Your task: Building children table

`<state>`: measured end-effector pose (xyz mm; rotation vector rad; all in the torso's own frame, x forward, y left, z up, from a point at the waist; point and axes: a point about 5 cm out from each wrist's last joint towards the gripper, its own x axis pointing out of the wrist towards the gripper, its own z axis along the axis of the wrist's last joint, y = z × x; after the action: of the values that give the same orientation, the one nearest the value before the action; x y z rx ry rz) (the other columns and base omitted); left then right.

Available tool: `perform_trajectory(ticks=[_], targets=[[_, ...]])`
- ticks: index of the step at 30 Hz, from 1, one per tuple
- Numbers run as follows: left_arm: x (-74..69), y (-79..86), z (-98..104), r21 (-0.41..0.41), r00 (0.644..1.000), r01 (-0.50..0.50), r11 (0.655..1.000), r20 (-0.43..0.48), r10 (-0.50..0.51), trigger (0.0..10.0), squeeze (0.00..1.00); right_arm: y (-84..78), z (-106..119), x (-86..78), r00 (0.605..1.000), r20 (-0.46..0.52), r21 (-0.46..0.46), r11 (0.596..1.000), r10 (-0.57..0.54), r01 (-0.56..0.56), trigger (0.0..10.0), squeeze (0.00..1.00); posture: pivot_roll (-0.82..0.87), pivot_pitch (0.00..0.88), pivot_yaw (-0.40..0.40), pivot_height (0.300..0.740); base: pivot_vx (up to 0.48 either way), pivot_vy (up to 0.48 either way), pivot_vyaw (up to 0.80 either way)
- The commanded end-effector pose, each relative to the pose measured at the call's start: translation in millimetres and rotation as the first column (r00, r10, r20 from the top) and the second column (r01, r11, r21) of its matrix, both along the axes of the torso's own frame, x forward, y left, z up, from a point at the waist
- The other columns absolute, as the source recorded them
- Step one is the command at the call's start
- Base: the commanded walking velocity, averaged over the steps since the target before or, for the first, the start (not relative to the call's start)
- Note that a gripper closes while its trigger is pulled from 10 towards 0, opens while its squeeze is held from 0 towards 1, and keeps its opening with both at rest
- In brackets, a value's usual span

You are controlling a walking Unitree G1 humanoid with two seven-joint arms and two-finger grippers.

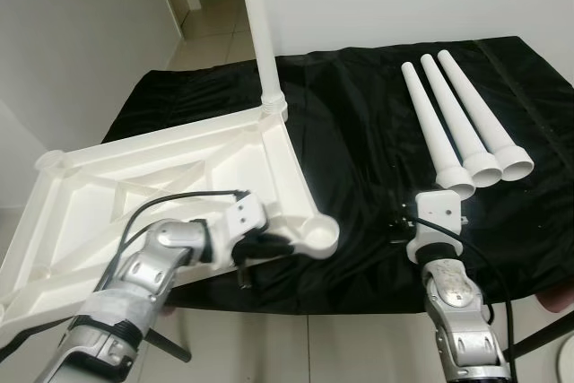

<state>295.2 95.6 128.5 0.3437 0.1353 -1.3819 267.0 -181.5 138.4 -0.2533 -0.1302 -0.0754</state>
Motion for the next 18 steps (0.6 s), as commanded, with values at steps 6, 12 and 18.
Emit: perform_trajectory(ticks=[6,12,18], targets=[[-8.4,-28.1,13.4,-0.100,0.999,-0.019,0.995,0.040,0.023,10.0,0.00,2.1,-1.7,3.2,1.000,-0.005,0.017,1.000,0.004,-0.004,10.0,0.00,-0.07,0.054,0.138,0.740,0.000,0.000,0.00],[-21.6,-45.5,18.9,-0.142,0.999,0.032,0.989,0.014,-0.031,10.0,1.00,1.6,-0.4,5.8,1.000,0.003,0.029,1.000,-0.007,0.006,10.0,0.00,-0.07,0.052,0.142,0.740,0.000,0.000,0.00],[-24.9,-54.2,27.4,-0.169,1.000,0.003,0.986,0.017,0.000,10.0,0.88,-0.9,1.1,7.8,0.999,0.017,0.081,0.996,-0.047,0.045,10.0,0.00,-0.07,0.045,0.152,0.740,0.000,0.000,0.00]])
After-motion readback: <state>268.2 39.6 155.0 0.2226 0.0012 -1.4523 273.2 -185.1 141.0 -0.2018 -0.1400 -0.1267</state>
